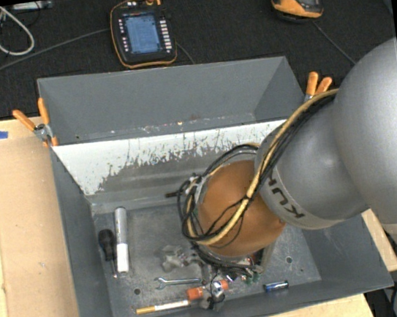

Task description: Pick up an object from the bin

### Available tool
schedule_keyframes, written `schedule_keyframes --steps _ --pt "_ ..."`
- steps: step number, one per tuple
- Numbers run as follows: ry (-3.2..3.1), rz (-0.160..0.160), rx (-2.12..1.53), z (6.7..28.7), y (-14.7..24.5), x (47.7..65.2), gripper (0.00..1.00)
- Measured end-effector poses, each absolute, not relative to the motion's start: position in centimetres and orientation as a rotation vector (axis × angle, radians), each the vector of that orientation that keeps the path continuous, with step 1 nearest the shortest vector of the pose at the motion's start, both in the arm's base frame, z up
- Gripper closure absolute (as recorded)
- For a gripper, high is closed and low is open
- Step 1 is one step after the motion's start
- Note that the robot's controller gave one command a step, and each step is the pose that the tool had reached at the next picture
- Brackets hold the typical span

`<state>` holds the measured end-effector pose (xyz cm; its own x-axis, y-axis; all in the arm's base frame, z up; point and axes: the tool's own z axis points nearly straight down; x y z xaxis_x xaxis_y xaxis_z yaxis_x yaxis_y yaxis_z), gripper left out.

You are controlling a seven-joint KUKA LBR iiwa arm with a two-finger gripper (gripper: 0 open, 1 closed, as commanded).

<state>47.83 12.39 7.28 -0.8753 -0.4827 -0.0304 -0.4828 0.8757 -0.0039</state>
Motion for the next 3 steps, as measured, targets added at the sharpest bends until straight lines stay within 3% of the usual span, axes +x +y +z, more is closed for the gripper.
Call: schedule_keyframes --steps 1,3 --pt "3.117 0.000 -0.445 7.02 11.91 47.10 1.00" --pt "3.121 0.001 -0.441 7.85 11.91 47.00 1.00"
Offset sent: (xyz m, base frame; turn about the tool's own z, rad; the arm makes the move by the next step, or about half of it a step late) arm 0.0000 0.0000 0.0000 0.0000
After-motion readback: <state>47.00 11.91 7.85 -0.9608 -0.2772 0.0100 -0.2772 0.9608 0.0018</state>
